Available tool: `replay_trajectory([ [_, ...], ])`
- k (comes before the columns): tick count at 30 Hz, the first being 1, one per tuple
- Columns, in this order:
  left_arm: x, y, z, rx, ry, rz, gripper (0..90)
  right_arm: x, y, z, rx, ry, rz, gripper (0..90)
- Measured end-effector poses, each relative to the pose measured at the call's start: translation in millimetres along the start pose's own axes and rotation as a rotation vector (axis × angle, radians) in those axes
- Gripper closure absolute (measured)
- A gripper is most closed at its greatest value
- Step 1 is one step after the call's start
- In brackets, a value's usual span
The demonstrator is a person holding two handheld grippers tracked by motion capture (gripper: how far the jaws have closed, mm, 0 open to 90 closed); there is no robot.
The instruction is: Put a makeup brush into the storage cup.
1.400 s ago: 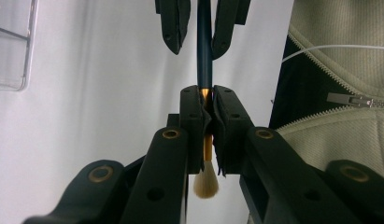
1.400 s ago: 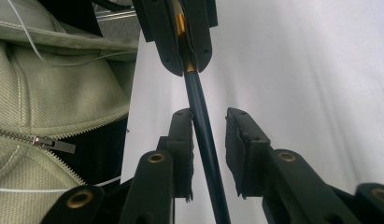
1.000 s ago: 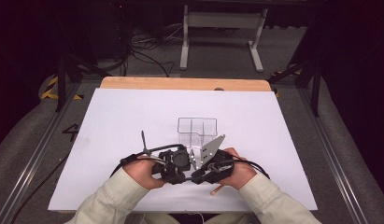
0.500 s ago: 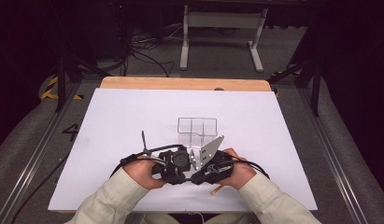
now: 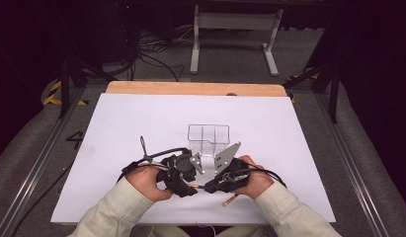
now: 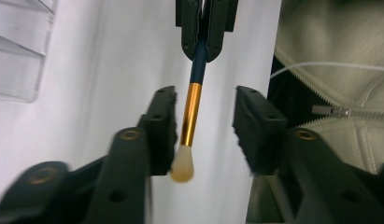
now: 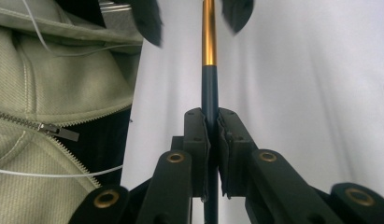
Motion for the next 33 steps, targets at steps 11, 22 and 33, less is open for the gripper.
replay_trajectory([
  [11,-21.3,-30.9,-12.6,-0.082,0.048,0.162,37.8,-21.0,1.1,-2.1,0.0,-0.09,0.084,83.7],
  [22,-32.4,-60.0,-14.8,-0.154,0.094,0.335,27.9,-48.1,4.4,-6.1,-0.011,-0.246,0.274,83.8],
  [33,-17.5,-77.6,-13.1,-0.214,0.189,0.431,5.5,-64.5,6.6,-6.5,-0.009,-0.325,0.395,83.8],
])
Point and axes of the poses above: each handheld gripper's, and its own axes: x roughly forward along the jaws, y roughly out of its top, z roughly to its right, the point moved 1 cm from there along x, roughly forward along the jaws, and after that the axes turned 10 degrees about y, right-handed, at the moved point
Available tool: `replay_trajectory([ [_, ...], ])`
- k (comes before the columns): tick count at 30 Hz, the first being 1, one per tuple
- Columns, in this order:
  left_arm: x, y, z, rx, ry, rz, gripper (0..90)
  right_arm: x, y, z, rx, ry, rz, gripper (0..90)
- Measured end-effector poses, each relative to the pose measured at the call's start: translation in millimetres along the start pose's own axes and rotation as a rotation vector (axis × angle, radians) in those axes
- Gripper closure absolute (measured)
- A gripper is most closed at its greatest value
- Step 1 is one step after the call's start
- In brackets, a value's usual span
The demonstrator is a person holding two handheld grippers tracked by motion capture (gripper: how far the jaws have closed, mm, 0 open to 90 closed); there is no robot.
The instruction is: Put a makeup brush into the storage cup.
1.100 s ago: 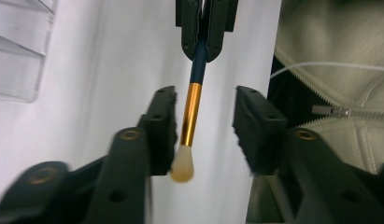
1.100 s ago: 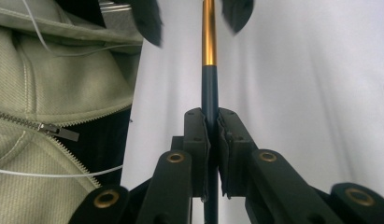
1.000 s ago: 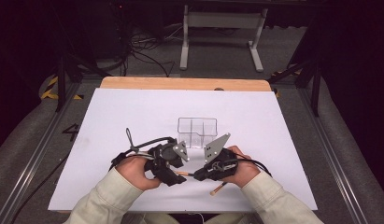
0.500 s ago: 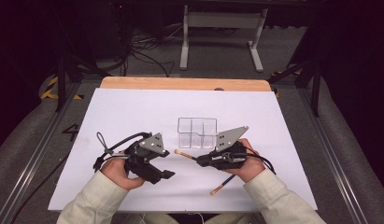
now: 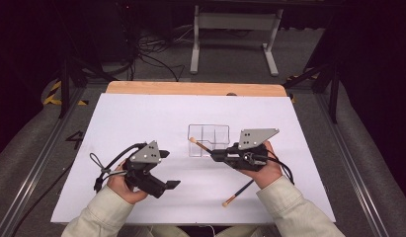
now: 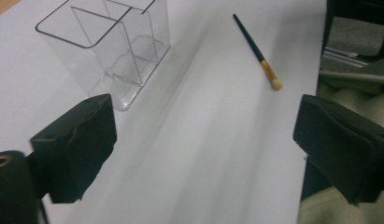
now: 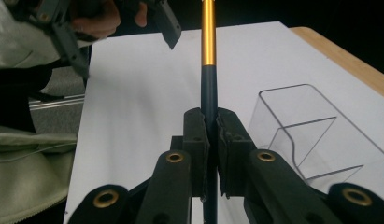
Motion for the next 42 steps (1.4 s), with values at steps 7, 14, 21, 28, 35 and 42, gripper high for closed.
replay_trajectory([
  [7,7.6,-12.5,-4.9,-0.069,-0.019,0.055,0.2,-3.6,2.5,2.9,0.001,-0.035,0.051,83.8],
  [14,5.6,-25.5,-10.4,-0.133,-0.003,0.198,0.6,-4.8,4.7,7.0,-0.002,-0.083,0.111,83.8],
  [21,3.1,-38.5,-17.0,-0.182,0.038,0.294,0.1,-6.7,7.3,11.8,0.015,-0.148,0.18,83.8],
  [28,5.0,-42.9,-18.7,-0.188,0.051,0.31,0.1,-5.3,10.4,17.0,0.026,-0.202,0.255,83.8],
  [35,7.4,-46.0,-19.6,-0.189,0.064,0.32,0.1,-2.4,11.9,21.3,0.043,-0.242,0.3,83.8],
  [42,9.2,-48.6,-20.7,-0.194,0.06,0.337,0.1,1.8,15.1,24.4,0.055,-0.283,0.347,83.8],
])
Point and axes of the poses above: each handheld gripper's, and its own axes: x roughly forward along the jaws, y roughly out of its top, z roughly to its right, the point moved 1 cm from there along x, roughly forward along the jaws, and after that the axes turned 10 degrees about y, right-handed, at the moved point
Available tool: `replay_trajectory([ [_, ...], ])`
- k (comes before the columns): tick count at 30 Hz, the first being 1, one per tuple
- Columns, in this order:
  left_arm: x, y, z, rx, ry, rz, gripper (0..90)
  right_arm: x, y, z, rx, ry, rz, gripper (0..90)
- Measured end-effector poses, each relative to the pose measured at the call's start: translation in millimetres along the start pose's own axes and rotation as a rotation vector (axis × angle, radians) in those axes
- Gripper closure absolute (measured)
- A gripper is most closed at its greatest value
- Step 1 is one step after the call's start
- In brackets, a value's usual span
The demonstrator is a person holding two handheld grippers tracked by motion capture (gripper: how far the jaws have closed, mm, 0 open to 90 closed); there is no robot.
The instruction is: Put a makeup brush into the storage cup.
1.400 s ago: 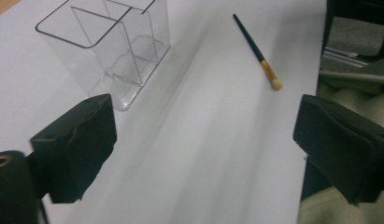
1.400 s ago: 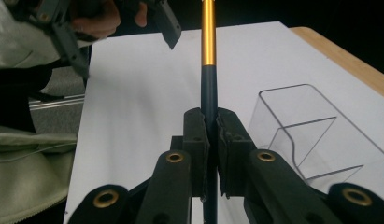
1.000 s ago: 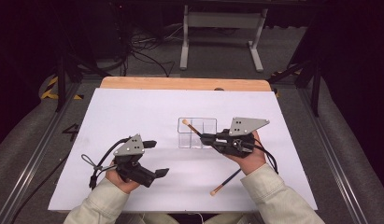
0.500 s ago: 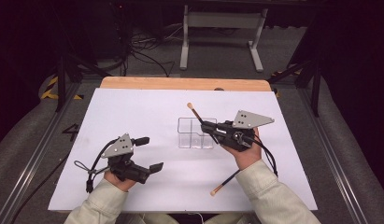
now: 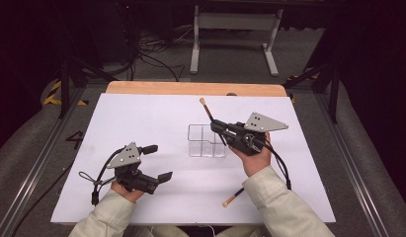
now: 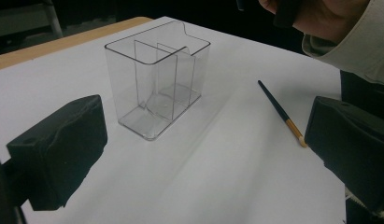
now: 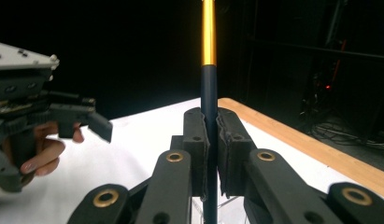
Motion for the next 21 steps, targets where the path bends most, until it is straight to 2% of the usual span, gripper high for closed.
replay_trajectory([
  [10,0.0,-1.7,-1.4,-0.005,-0.001,0.002,0.1,12.7,-2.6,2.0,0.007,-0.042,0.047,83.8],
  [21,-0.8,-2.7,-1.9,0.003,0.006,0.001,0.1,23.8,-4.2,7.8,0.006,-0.127,0.081,83.8],
])
Point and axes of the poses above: each handheld gripper's, and its own axes: x roughly forward along the jaws, y roughly out of its top, z roughly to its right, the point moved 1 cm from there along x, roughly forward along the jaws, and after that the axes turned 10 degrees about y, right-handed, at the moved point
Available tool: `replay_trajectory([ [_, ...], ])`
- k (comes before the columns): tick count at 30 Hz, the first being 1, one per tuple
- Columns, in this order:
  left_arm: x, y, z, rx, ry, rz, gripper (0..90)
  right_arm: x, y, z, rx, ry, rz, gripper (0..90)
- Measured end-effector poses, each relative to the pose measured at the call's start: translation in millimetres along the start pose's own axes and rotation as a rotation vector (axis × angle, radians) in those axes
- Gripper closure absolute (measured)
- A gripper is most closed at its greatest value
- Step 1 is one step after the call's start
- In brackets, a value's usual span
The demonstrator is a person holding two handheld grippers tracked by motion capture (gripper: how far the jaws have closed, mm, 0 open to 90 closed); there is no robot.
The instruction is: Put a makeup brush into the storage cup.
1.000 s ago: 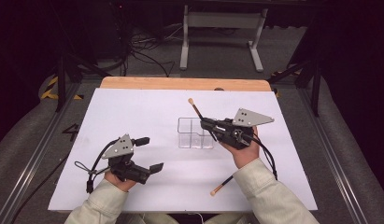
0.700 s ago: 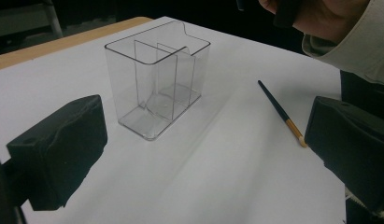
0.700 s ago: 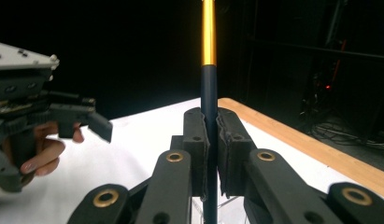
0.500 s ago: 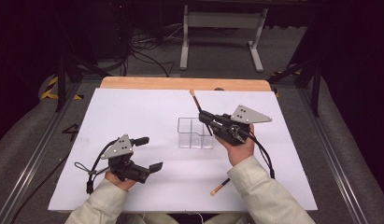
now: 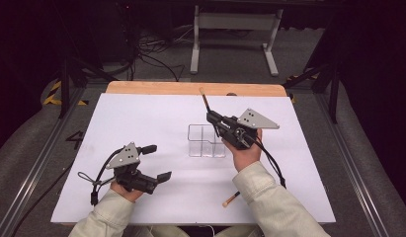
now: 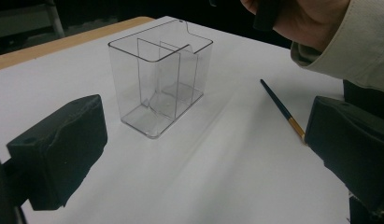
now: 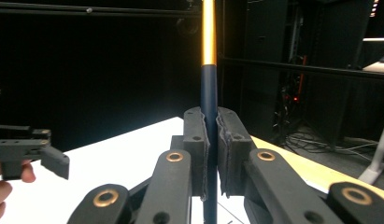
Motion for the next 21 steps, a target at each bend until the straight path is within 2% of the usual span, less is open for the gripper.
replay_trajectory([
  [8,2.0,-1.6,-0.4,-0.003,-0.012,-0.009,0.1,11.5,-2.7,-1.5,-0.041,-0.037,0.009,83.8],
  [21,1.2,-1.6,-0.1,-0.001,-0.029,0.0,0.1,19.9,-9.1,-0.1,-0.007,-0.056,0.015,83.8],
])
Point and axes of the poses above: each handheld gripper's, and its own axes: x roughly forward along the jaws, y roughly out of its top, z roughly to its right, the point moved 1 cm from there along x, roughly forward along the jaws, and after that the axes turned 10 degrees about y, right-handed, at the moved point
